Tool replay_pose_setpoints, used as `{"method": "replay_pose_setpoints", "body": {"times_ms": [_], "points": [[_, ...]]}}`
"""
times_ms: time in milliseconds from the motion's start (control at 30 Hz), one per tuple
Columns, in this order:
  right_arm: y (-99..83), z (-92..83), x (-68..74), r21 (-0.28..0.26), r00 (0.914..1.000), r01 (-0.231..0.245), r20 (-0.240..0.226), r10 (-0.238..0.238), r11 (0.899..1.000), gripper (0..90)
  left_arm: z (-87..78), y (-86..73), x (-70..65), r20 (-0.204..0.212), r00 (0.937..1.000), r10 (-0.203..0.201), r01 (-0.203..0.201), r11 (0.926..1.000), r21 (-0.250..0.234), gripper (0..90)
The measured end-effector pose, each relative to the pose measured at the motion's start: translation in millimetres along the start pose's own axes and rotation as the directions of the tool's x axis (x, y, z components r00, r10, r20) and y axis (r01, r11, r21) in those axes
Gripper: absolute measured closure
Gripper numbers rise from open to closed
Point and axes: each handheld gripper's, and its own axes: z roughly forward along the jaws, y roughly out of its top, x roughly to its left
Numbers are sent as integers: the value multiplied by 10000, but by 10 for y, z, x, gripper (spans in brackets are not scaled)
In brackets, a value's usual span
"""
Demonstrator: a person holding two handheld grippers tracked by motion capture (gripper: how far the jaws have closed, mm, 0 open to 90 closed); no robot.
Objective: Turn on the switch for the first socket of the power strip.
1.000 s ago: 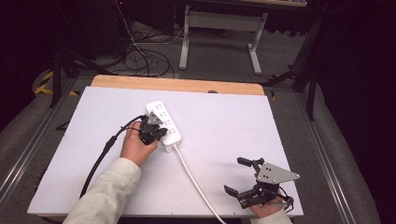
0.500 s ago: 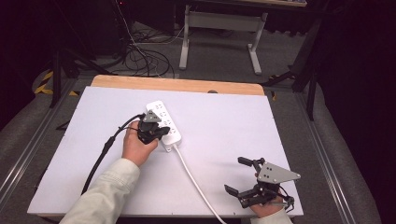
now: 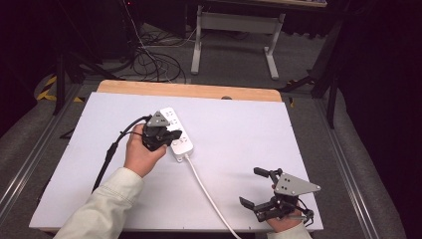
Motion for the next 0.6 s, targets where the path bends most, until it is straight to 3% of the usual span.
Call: {"method": "replay_pose_setpoints", "body": {"times_ms": [233,367,400,433,600], "points": [[1,-4,-2,-8,10000,-4,12,4,10000,25,-93,55,-41,-20,9998,178,-178,9998,-43,900],[1,-8,1,-50,10000,17,28,-17,10000,26,-161,59,-44,78,9999,-79,81,9997,-211,882],[1,-9,1,-50,10000,19,29,-19,10000,26,-182,67,-51,47,9999,-141,143,9991,-388,723],[2,-10,-1,-48,10000,23,17,-23,10000,25,-213,74,-60,-14,9999,-120,119,9986,-509,635],[4,-16,4,-49,10000,51,50,-51,10000,26,-430,86,-111,-55,9999,107,-111,9964,-836,495]]}}
